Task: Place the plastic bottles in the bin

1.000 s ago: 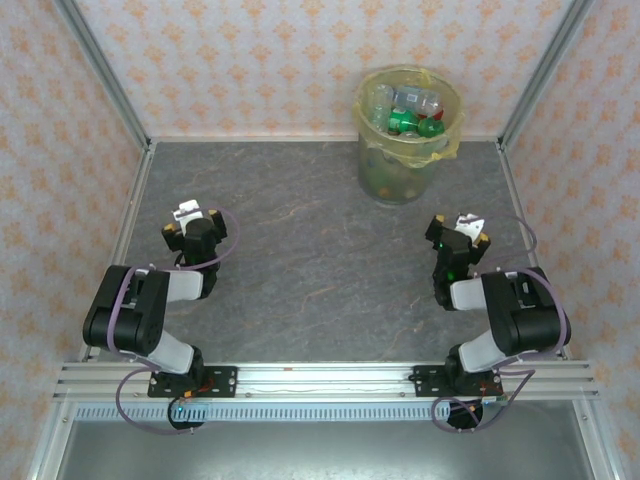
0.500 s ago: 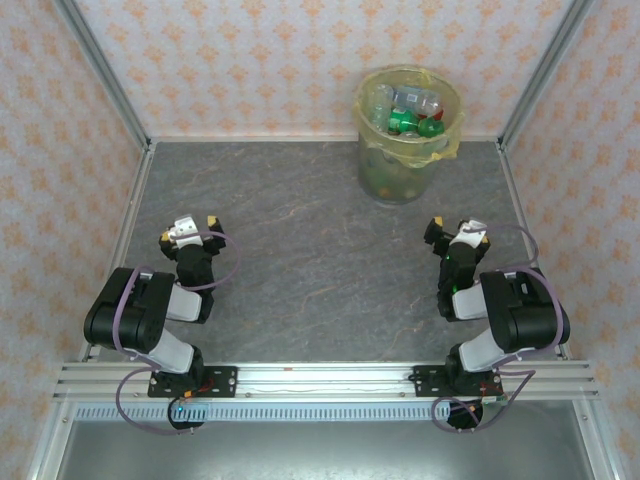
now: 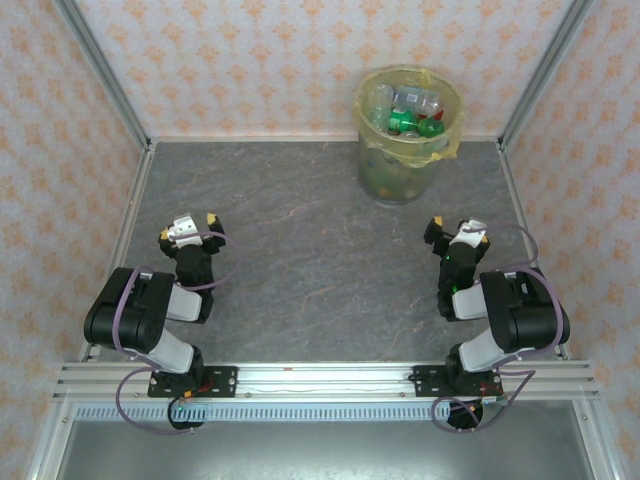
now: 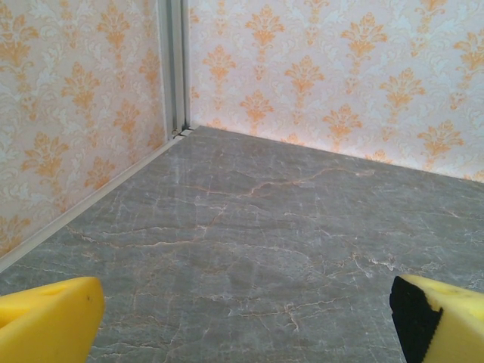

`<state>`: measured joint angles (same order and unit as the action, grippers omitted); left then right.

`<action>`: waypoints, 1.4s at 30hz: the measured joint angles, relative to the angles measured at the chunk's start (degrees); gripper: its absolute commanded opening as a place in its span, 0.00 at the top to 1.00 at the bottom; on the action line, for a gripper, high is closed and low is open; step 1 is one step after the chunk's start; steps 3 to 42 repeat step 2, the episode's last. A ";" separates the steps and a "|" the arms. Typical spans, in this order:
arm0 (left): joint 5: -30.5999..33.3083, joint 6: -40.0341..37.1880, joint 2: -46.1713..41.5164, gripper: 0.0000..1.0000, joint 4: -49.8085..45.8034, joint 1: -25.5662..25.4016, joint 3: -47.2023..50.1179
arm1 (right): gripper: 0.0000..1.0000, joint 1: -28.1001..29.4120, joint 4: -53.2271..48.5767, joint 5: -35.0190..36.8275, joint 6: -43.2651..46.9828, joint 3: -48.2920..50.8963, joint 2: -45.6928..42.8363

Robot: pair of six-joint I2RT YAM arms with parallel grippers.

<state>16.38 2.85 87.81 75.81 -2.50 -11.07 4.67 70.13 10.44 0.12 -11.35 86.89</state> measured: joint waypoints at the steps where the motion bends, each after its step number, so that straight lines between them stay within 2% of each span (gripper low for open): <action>1: -0.13 0.00 0.00 0.00 0.00 0.00 0.00 | 0.00 0.00 0.02 -0.02 0.00 0.00 0.00; 42: -0.17 0.00 0.00 0.00 0.00 0.00 0.00 | 0.00 0.00 0.02 -0.02 0.00 0.00 0.00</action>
